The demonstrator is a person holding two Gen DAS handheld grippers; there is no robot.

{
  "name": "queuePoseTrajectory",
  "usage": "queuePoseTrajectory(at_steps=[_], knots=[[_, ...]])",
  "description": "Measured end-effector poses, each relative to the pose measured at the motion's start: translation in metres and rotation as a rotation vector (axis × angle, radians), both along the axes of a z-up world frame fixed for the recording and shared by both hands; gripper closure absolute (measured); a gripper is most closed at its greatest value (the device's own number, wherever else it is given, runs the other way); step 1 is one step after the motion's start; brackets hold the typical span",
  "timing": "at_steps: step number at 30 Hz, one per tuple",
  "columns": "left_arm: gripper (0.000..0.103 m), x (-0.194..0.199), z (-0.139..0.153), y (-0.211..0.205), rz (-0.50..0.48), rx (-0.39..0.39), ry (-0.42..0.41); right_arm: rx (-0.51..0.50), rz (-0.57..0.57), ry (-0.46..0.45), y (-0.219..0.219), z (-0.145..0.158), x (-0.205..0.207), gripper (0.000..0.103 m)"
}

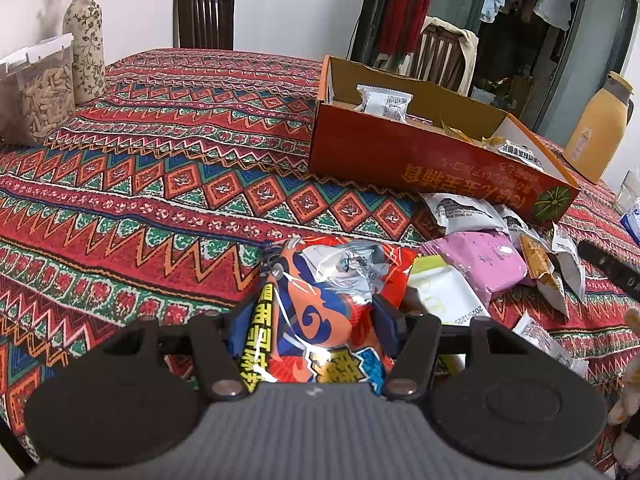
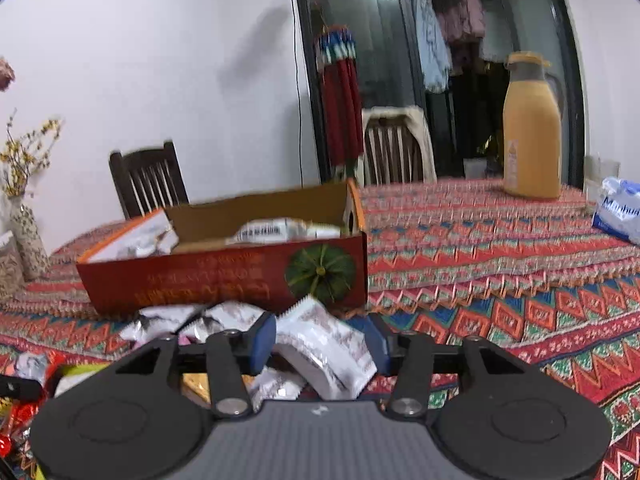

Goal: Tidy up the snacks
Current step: 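Carry both snacks over the box and open both grippers to drop them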

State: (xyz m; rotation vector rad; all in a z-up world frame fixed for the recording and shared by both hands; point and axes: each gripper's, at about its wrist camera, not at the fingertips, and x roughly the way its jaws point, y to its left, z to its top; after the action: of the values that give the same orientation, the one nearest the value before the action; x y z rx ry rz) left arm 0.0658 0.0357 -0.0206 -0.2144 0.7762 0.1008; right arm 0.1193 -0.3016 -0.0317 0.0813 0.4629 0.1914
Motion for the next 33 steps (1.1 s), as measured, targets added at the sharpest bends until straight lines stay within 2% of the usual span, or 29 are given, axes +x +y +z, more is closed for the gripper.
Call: queuePoseTrajectory(at_steps=[2, 4, 7, 9, 15, 17, 18, 19, 21, 24, 33], knots=[[0.042, 0.001, 0.001, 0.000, -0.004, 0.009, -0.002, -0.021, 0.017, 0.048, 0.003, -0.003, 0.007, 0.045], [0.039, 0.001, 0.003, 0.000, -0.007, 0.024, -0.005, -0.071, 0.050, 0.088, 0.009, -0.005, 0.013, 0.032], [0.028, -0.004, 0.008, -0.001, -0.023, 0.059, -0.028, -0.186, 0.071, 0.098, 0.016, -0.008, 0.016, 0.031], [0.021, -0.005, 0.010, -0.001, -0.018, 0.079, -0.029, -0.227, 0.080, 0.105, 0.017, -0.008, 0.020, 0.031], [0.019, -0.001, 0.000, -0.002, -0.036, 0.078, 0.022, -0.238, 0.108, 0.127, 0.013, -0.002, 0.043, 0.031], [0.019, 0.001, -0.005, -0.003, -0.039, 0.073, 0.032, -0.212, 0.137, 0.159, 0.011, -0.005, 0.052, 0.034], [0.020, 0.000, -0.005, -0.004, -0.039, 0.078, 0.028, -0.192, 0.150, 0.174, 0.009, -0.007, 0.055, 0.039], [0.022, 0.000, -0.006, -0.005, -0.042, 0.080, 0.025, -0.174, 0.159, 0.187, 0.007, -0.008, 0.056, 0.048], [0.035, 0.000, -0.005, -0.005, -0.049, 0.080, 0.014, -0.156, 0.172, 0.189, 0.004, -0.010, 0.054, 0.057], [0.040, -0.001, -0.003, -0.004, -0.052, 0.077, 0.002, -0.150, 0.181, 0.173, 0.003, -0.009, 0.047, 0.061], [0.044, 0.000, 0.002, -0.001, -0.053, 0.074, -0.020, -0.133, 0.175, 0.108, 0.002, 0.002, 0.025, 0.062]])
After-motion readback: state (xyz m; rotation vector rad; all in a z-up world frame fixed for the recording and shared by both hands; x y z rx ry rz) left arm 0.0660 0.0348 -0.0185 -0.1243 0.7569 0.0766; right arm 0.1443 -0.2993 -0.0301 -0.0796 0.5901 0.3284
